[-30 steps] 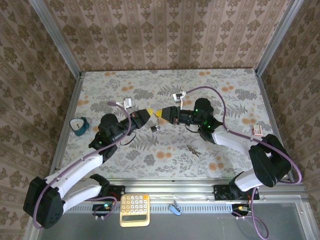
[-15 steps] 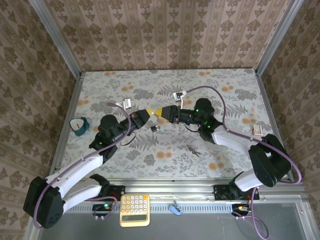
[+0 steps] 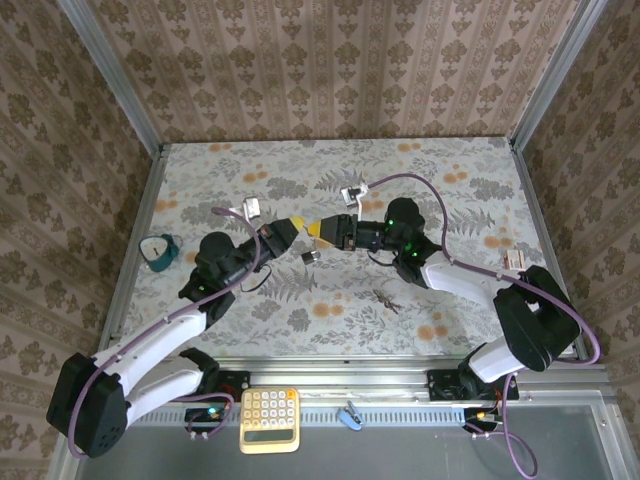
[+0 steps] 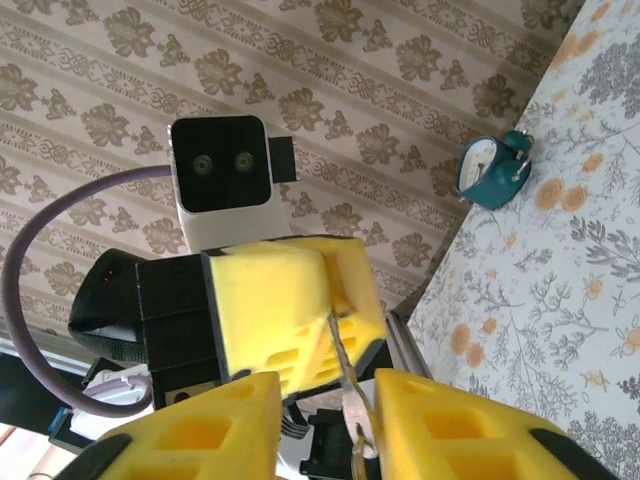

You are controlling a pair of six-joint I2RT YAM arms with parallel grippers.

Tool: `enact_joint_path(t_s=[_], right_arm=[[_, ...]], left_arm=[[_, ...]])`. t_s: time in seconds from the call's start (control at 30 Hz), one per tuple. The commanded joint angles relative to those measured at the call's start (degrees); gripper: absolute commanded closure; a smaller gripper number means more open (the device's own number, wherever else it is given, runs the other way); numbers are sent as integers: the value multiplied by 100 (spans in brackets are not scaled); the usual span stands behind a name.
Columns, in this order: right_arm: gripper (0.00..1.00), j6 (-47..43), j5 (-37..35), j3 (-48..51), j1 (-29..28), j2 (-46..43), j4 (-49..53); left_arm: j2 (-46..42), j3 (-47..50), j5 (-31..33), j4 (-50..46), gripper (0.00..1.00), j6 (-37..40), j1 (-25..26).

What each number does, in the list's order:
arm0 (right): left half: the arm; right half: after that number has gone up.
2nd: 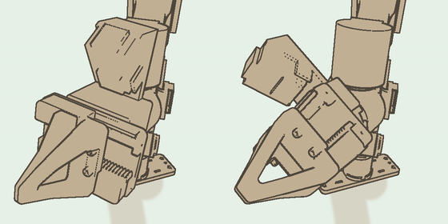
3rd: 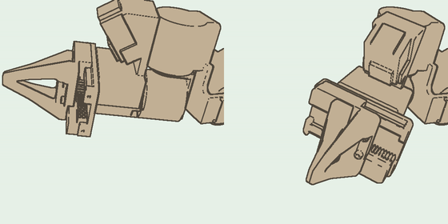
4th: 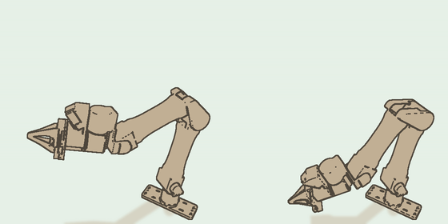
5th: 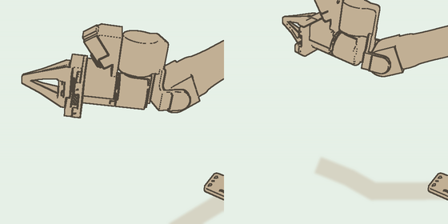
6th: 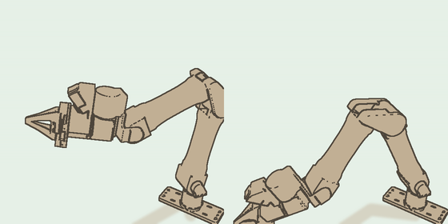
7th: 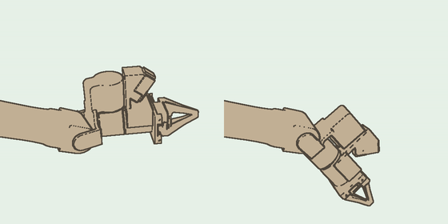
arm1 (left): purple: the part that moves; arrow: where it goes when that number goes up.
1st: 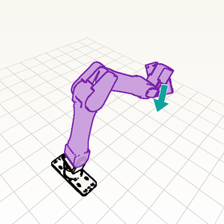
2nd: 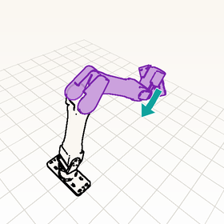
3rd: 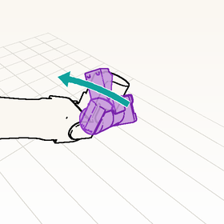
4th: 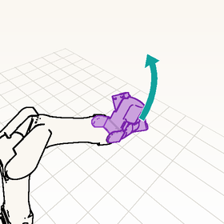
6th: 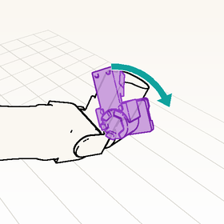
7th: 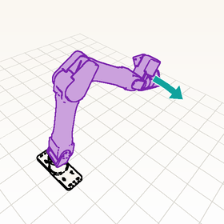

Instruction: Unlock with the key

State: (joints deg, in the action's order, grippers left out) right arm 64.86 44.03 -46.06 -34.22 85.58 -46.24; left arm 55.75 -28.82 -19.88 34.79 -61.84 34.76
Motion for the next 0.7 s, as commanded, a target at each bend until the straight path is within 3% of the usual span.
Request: enact_joint_path(t_s=[0.0, 0.1, 0.4, 0.67], right_arm=[[72, -23, 194, -119, -59, 54, -148], [74, -37, 203, -150, -59, 64, -105], [99, -68, 67, -201, -41, 51, 19], [100, -254, -149, -157, 49, -121, 267]], left_arm=[[-117, 78, 72, 300, 100, -71, -62], [-117, 83, 92, 306, 100, -73, -66], [-152, 121, 107, 318, 100, -83, -93], [-160, 142, 81, 184, 100, -41, -101]])
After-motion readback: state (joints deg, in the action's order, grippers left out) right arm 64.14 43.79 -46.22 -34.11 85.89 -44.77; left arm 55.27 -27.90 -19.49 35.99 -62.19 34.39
